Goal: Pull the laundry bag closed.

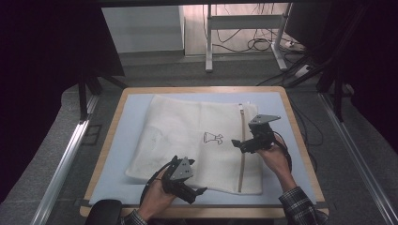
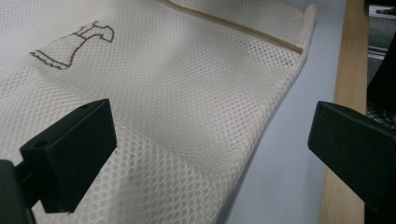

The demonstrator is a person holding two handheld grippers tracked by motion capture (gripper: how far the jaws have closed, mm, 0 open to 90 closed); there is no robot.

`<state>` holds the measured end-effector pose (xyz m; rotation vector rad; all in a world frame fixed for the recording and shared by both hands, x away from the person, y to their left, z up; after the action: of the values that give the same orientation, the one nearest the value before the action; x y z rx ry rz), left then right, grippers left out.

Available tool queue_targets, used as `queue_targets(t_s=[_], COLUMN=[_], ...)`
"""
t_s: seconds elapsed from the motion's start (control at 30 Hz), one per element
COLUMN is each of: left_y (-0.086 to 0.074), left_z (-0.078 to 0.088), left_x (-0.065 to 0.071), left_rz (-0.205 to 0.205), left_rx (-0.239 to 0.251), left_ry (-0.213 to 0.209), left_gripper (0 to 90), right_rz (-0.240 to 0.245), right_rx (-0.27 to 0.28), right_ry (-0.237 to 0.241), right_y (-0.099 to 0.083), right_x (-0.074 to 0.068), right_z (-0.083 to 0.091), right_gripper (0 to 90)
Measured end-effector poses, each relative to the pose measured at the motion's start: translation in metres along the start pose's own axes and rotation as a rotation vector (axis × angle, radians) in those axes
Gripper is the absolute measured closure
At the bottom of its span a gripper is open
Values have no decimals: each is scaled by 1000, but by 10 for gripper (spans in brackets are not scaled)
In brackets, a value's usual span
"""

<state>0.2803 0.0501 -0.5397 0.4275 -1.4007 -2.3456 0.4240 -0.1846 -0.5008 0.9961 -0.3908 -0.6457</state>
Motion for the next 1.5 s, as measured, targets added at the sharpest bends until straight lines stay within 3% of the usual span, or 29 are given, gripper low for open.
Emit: queue_targets(t_s=[0.6,0.93,1.5], left_y=[-6,-11,-16], left_z=[12,16,29], left_x=[-10,-13,-21], left_rz=[33,37,55], left_rx=[-3,-30,-41], left_ry=[43,55,85], left_gripper=[6,5,4], right_rz=[15,37,66], right_rx=[1,-11,-7], right_ry=[20,27,7], right_y=[-13,-24,-36], right_x=[-27,-40,-50], right_z=[15,25,52], right_gripper=[0,0,0])
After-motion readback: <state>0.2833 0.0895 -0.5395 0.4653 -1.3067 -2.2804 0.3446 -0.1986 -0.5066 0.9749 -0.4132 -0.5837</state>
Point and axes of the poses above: each handheld gripper's, and its own axes: z roughly backward along the jaws, y roughly out of its top, x roughly to its right, the point moved 5 cm from there along -z, roughly forward along the jaws, and after that the axes turned 8 degrees about x, right-handed, at the moved point
